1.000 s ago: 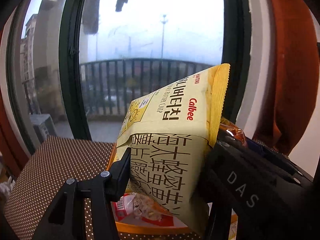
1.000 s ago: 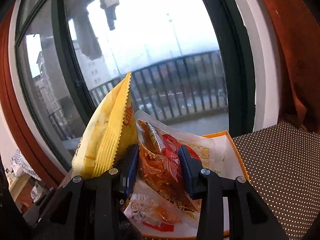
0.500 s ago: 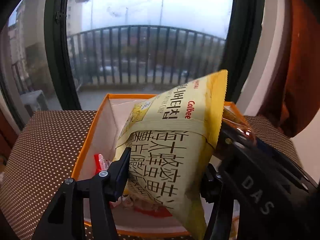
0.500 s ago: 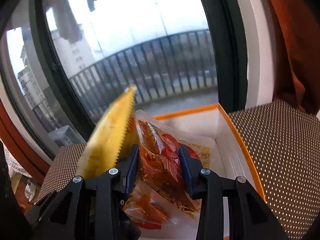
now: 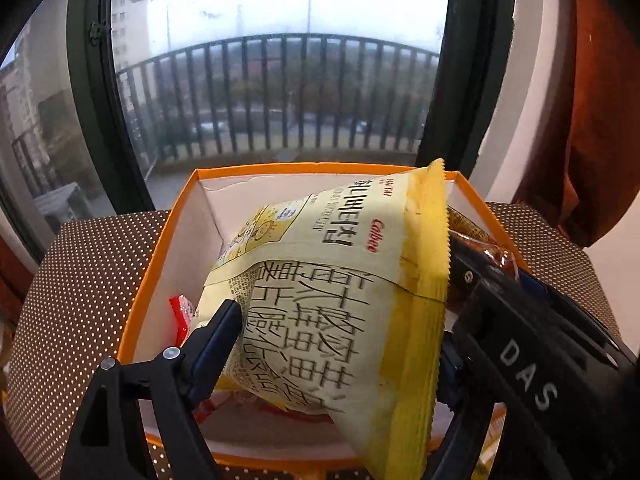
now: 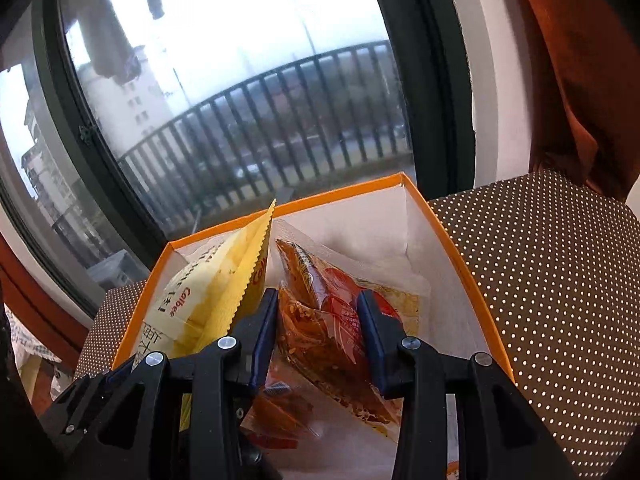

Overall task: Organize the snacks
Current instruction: 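Open both tools to drop the chip bag and sausage bag into the box, then withdraw both tools from the box toward the snacks left on the table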

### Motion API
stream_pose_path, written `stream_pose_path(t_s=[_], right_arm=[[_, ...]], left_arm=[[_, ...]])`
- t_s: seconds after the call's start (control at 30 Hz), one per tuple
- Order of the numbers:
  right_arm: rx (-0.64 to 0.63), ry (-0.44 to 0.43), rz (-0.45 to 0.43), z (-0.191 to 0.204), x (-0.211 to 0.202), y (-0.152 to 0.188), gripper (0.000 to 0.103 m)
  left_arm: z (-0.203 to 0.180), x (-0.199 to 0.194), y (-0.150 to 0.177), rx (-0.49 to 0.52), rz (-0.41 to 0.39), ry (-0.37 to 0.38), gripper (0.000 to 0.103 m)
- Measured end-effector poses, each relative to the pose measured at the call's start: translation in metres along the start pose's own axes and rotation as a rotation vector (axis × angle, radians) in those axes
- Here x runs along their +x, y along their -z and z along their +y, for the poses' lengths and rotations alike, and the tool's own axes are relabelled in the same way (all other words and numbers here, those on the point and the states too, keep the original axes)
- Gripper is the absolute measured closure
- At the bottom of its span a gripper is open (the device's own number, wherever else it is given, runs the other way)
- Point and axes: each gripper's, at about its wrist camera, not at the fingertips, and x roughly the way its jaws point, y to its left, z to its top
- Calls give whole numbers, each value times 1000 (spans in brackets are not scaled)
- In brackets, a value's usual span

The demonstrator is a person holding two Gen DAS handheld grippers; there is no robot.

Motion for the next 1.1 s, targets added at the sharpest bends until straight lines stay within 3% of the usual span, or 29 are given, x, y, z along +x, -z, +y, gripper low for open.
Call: stream_pose_path(t_s=[0.2, 0.43, 0.67, 0.8, 0.97, 1.1], right_arm=[[7, -2, -32, -2, -11, -3, 61], [-58, -1, -42, 11, -7, -3, 61], [-79, -33, 49, 18, 26, 5, 60], [-63, -29, 100, 14, 37, 10, 58], [-42, -28, 128, 9, 34, 13, 44], [-84, -11, 65, 11, 12, 16, 19]], left_arm=[[4, -20, 3, 6, -70, -15, 0], [9, -10, 5, 1, -57, -47, 0], [9, 0, 8, 45, -53, -148, 1], [15, 9, 10, 28, -8, -106, 1], [10, 1, 14, 48, -21, -92, 1], [6, -13, 19, 40, -43, -58, 0]])
